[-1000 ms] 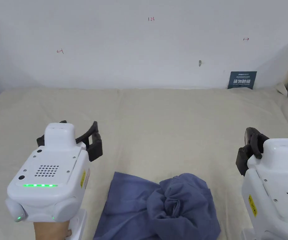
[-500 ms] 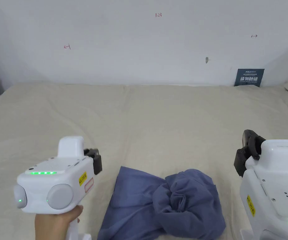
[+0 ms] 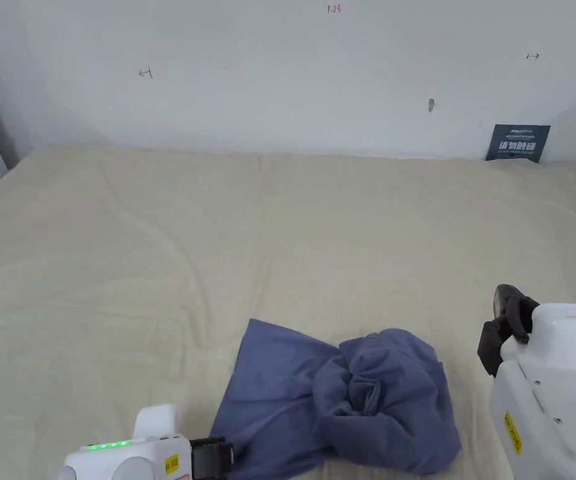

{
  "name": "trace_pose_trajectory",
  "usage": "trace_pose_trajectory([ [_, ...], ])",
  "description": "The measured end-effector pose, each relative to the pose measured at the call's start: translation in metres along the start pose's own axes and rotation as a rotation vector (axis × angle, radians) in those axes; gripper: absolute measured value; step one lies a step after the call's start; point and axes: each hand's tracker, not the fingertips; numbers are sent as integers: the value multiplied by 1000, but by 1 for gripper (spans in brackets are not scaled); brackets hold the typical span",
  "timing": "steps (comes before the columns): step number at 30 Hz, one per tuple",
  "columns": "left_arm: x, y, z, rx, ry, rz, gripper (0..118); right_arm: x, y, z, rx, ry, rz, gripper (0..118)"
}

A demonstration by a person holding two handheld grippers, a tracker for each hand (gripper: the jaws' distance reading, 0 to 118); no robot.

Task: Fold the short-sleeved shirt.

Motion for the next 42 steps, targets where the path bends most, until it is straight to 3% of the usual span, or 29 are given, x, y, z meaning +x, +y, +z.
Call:
trace_pose_trajectory([
  [4,0,-8,-24,-51,60,12,106,-1,-7,-3,-29,10,-4,0],
  [5,2,-11,-29,-55,61,6,99,-1,-9,-4,-34,13,-4,0],
  [7,9,-21,-40,-74,80,-43,66,0,-11,-6,-42,12,0,0],
  [10,26,-35,-40,-17,179,-190,57,3,-15,-10,-61,10,5,0],
  [11,28,-37,-38,-8,177,-213,45,4,-17,-11,-66,9,5,0],
  [12,29,-36,-33,1,159,-202,21,7,-19,-14,-77,9,6,0],
  [13,30,-34,-32,8,130,-192,7,8,-20,-18,-91,7,9,0],
  [15,32,-29,-25,20,66,-148,7,11,-25,-30,-127,-2,10,2],
  [18,31,-17,-11,95,5,-85,7,18,-35,-60,-253,7,-6,65],
  [19,31,-11,-4,115,-19,-66,7,20,-40,-75,-322,33,-15,78],
  [24,28,14,12,166,-81,-30,7,32,-78,-150,-570,27,-75,82],
  [27,31,25,12,180,-71,-46,7,38,-104,-195,-729,24,-132,82],
  [30,32,30,8,178,-76,-43,7,41,-132,-231,-872,28,-131,82],
  [35,32,31,2,157,-80,-45,7,33,-158,-255,-930,35,-106,78],
  [36,32,31,1,154,-84,-48,7,32,-162,-256,-933,37,-111,73],
  [37,32,32,1,149,-88,-53,7,31,-165,-258,-944,36,-123,60],
  [40,33,32,3,149,-95,-61,7,27,-166,-251,-950,68,-138,7],
  [42,34,32,5,152,-104,-59,7,27,-162,-244,-935,84,-137,4],
])
